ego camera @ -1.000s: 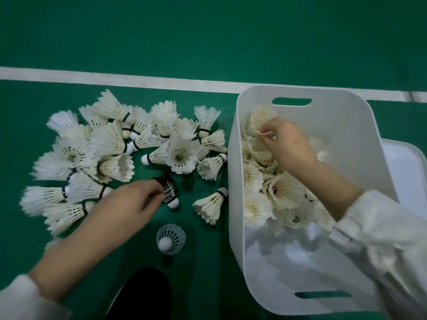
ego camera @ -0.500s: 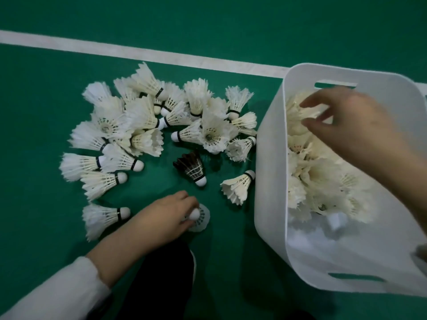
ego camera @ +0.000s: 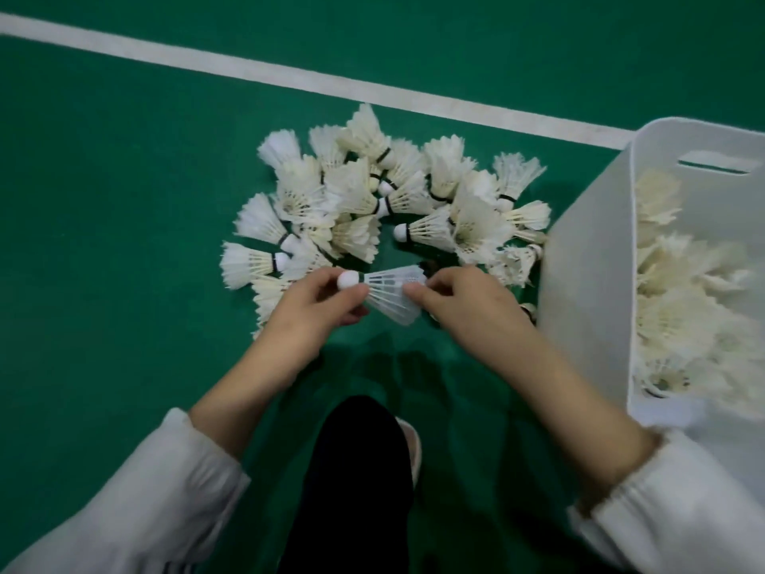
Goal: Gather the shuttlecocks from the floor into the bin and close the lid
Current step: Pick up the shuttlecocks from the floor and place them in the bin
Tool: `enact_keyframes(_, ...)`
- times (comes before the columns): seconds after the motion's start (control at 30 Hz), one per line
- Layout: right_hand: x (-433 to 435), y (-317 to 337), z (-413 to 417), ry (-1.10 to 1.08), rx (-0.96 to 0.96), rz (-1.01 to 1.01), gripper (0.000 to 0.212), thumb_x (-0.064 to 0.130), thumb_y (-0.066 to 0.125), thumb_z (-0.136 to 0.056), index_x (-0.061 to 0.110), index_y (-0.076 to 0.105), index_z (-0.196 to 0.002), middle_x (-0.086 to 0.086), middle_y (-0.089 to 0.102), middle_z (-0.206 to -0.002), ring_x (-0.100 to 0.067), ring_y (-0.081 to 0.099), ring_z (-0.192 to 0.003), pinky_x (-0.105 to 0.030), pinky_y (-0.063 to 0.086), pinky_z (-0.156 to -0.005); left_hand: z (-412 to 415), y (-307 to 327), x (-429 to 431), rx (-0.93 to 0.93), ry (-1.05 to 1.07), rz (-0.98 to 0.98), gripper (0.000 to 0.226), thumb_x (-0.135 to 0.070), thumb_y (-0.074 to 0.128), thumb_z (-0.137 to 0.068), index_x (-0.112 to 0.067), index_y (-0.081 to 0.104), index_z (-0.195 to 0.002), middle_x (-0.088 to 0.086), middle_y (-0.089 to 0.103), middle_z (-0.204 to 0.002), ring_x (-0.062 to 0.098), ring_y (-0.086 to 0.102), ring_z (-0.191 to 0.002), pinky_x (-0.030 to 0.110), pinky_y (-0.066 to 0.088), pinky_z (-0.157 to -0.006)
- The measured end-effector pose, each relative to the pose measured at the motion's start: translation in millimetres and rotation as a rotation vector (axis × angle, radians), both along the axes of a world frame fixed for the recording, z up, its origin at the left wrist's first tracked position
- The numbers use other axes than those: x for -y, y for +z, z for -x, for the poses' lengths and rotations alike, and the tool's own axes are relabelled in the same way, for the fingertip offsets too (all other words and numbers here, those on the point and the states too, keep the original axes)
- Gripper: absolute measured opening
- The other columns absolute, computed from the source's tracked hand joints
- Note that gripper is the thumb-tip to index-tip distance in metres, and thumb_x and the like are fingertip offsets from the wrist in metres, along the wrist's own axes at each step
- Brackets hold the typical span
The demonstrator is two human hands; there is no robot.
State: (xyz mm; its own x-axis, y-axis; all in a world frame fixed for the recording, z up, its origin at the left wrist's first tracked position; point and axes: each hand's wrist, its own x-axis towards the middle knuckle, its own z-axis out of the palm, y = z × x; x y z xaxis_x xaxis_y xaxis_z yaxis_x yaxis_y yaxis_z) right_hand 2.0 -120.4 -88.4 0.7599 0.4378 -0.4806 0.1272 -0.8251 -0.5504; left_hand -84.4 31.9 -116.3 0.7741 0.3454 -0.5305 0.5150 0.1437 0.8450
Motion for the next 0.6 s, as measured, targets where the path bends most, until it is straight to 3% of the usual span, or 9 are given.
enact_keyframes(0.1, -9, -10, 11, -0.169, -0.154, -0.296, 0.015, 0.025, 0.064, -0.084, 0.01, 0.064, -0.083, -0.01, 0.065, -0.079, -0.021, 0.066, -0.059, -0.039, 0.054, -0.065, 12, -3, -3, -0.027, -0.079, 0.003, 0.01, -0.012, 0.06, -0.087, -0.013, 0.06, -0.097, 0.006, 0.064, -0.09, 0.011, 0.063, -0.076, 0.02, 0.052, -0.072)
enact_keyframes(0.17, -10, -13, 14, -0.212, -0.167, -0.358, 0.009, 0.019, 0.063, -0.085, 0.014, 0.061, -0.078, -0.002, 0.063, -0.08, -0.019, 0.067, -0.056, -0.025, 0.049, -0.051, 20, -3, -12, -0.058, -0.146, -0.093, 0.011, -0.018, 0.063, -0.086, -0.019, 0.061, -0.097, 0.0, 0.064, -0.089, 0.012, 0.061, -0.08, 0.02, 0.048, -0.071)
enact_keyframes(0.23, -10, -15, 18, -0.153, -0.088, -0.333, 0.008, 0.018, 0.06, -0.087, 0.014, 0.06, -0.08, 0.004, 0.063, -0.079, -0.019, 0.067, -0.062, -0.024, 0.047, -0.054, 29, -2, -30, -0.106, -0.173, -0.393, 0.013, -0.027, 0.064, -0.085, -0.021, 0.062, -0.097, -0.005, 0.063, -0.085, 0.011, 0.059, -0.078, 0.019, 0.044, -0.07)
enact_keyframes(0.3, -8, -20, 22, -0.031, 0.039, -0.25, 0.007, 0.015, 0.059, -0.088, 0.011, 0.064, -0.086, -0.001, 0.065, -0.08, -0.021, 0.064, -0.074, -0.031, 0.05, -0.069, 44, -1, -52, -0.21, -0.231, -0.857, 0.016, -0.034, 0.062, -0.086, -0.018, 0.06, -0.09, -0.002, 0.061, -0.084, 0.017, 0.057, -0.079, 0.026, 0.041, -0.07)
enact_keyframes(0.37, -6, -29, 28, 0.075, 0.126, -0.171, 0.011, 0.011, 0.058, -0.088, 0.007, 0.067, -0.091, -0.006, 0.067, -0.091, -0.023, 0.061, -0.086, -0.032, 0.047, -0.079, 59, -6, -69, -0.36, -0.322, -1.07, 0.03, -0.041, 0.057, -0.087, -0.012, 0.058, -0.084, 0.007, 0.06, -0.087, 0.026, 0.056, -0.083, 0.031, 0.038, -0.069)
enact_keyframes(0.47, -3, -49, 35, 0.153, 0.146, -0.087, 0.015, 0.01, 0.056, -0.088, 0.006, 0.069, -0.096, -0.008, 0.065, -0.098, -0.026, 0.059, -0.094, -0.033, 0.044, -0.081, 75, -19, -68, -0.633, -0.428, -0.906, 0.049, -0.055, 0.051, -0.085, -0.007, 0.059, -0.078, 0.011, 0.061, -0.079, 0.028, 0.057, -0.079, 0.031, 0.04, -0.065)
enact_keyframes(0.6, 0, -60, 42, 0.186, 0.103, -0.018, 0.02, 0.011, 0.053, -0.091, 0.007, 0.069, -0.102, -0.008, 0.062, -0.102, -0.025, 0.057, -0.095, -0.038, 0.046, -0.083, 83, -32, -54, -0.511, -0.289, -0.687, 0.034, -0.038, 0.06, -0.086, -0.018, 0.05, -0.061, -0.001, 0.05, -0.058, 0.023, 0.051, -0.064, 0.029, 0.032, -0.052)
